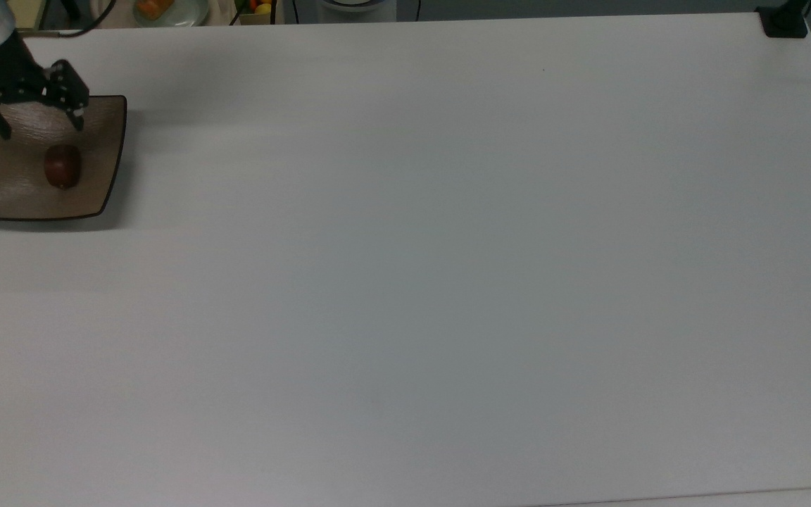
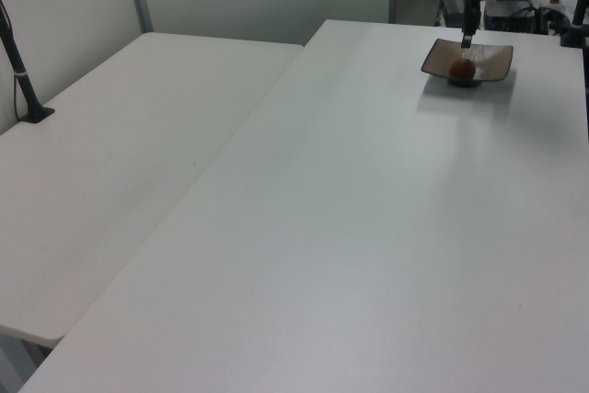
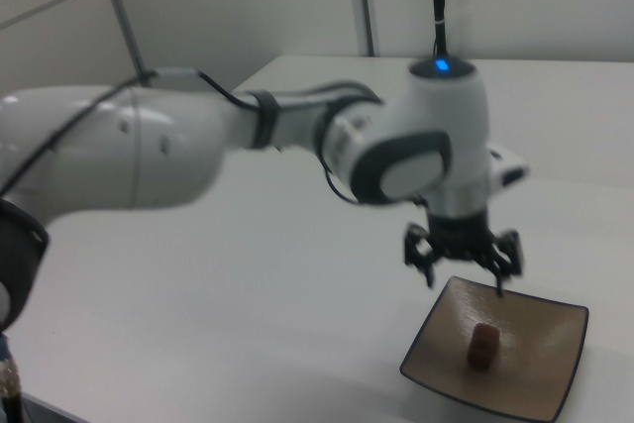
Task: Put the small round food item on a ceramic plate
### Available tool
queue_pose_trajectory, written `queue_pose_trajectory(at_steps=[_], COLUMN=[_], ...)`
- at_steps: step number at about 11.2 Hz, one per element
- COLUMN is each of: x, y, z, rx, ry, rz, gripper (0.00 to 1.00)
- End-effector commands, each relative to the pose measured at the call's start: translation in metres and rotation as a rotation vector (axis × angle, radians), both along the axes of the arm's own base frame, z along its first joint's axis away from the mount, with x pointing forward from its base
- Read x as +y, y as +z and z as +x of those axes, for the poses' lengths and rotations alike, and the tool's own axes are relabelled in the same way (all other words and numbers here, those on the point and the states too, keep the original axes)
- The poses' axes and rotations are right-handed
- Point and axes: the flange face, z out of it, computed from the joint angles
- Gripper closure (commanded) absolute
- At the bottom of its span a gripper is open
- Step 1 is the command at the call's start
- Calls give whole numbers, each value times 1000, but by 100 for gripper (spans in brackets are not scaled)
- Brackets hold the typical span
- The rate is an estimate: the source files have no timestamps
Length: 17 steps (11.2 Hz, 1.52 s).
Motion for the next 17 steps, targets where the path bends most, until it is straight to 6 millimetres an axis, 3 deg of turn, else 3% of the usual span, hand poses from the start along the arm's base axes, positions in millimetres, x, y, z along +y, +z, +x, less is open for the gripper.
queue_pose_trajectory(at_steps=[1,3,6,8,11,14,17], x=[64,106,166,227,313,351,354], y=[86,134,176,191,194,192,187], z=[-9,-22,-38,-46,-42,-41,-30], rx=[-26,-39,-14,36,56,61,13], ry=[-23,-35,-115,-89,-52,-33,-27], rz=[20,46,104,122,127,125,116], gripper=[0,0,0,0,0,0,0])
